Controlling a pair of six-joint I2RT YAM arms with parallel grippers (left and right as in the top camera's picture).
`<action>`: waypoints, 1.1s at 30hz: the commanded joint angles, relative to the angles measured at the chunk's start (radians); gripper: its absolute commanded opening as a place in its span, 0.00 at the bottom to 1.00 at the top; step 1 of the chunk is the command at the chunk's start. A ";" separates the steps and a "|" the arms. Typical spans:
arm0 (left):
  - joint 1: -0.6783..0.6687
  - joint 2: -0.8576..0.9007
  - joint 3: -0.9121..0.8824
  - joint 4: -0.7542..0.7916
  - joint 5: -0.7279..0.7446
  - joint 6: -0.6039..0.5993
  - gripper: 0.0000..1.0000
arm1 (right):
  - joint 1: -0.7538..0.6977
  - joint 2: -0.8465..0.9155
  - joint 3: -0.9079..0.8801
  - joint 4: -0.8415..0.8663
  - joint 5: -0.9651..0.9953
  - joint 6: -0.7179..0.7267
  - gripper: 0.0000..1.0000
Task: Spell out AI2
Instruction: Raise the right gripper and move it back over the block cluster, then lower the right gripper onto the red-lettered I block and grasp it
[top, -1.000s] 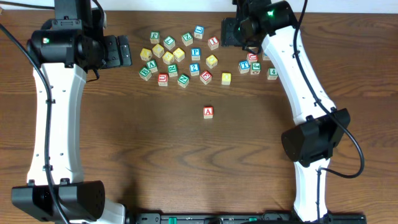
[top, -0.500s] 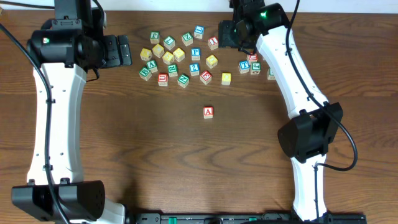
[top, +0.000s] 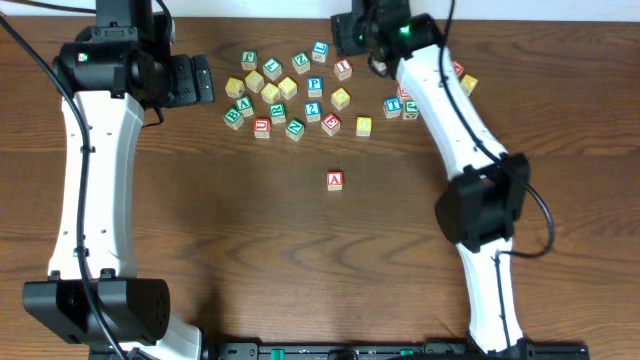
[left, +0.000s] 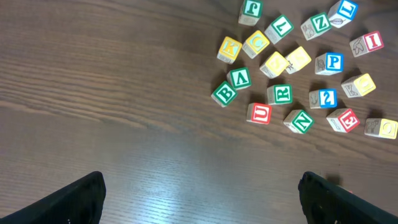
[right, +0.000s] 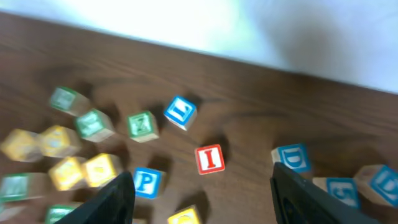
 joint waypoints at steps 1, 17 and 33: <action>0.003 0.003 0.000 -0.013 0.002 -0.010 0.98 | -0.003 0.089 -0.003 0.031 0.011 -0.072 0.64; 0.002 0.003 0.000 -0.031 0.002 -0.010 0.98 | -0.005 0.266 -0.003 0.140 0.013 -0.089 0.61; 0.002 0.003 0.000 -0.050 0.002 -0.010 0.98 | -0.013 0.312 -0.003 0.236 0.012 -0.085 0.44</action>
